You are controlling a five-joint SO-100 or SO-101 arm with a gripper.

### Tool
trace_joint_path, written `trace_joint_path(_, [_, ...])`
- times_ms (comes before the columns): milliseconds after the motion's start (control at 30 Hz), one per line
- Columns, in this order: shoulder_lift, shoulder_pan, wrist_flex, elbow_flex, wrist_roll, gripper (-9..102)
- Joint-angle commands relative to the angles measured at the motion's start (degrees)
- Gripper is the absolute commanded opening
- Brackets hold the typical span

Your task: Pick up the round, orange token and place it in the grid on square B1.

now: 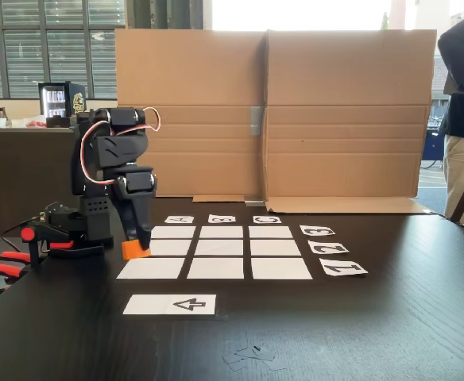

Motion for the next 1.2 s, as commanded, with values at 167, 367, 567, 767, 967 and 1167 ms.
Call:
trace_joint_path(167, [18.02,-6.24,-2.20,3.08,-3.16,-1])
trace_joint_path(367, [22.85,-14.15,-1.58,3.60,-2.90,-1])
trace_joint_path(567, [22.06,-21.36,-1.58,5.10,-2.55,-1])
trace_joint_path(767, [18.02,-26.19,-1.67,8.96,-0.35,-1])
trace_joint_path(967, [12.22,-29.44,-2.11,10.90,1.41,-1])
trace_joint_path(1167, [7.73,-31.90,-2.11,13.62,2.20,-1])
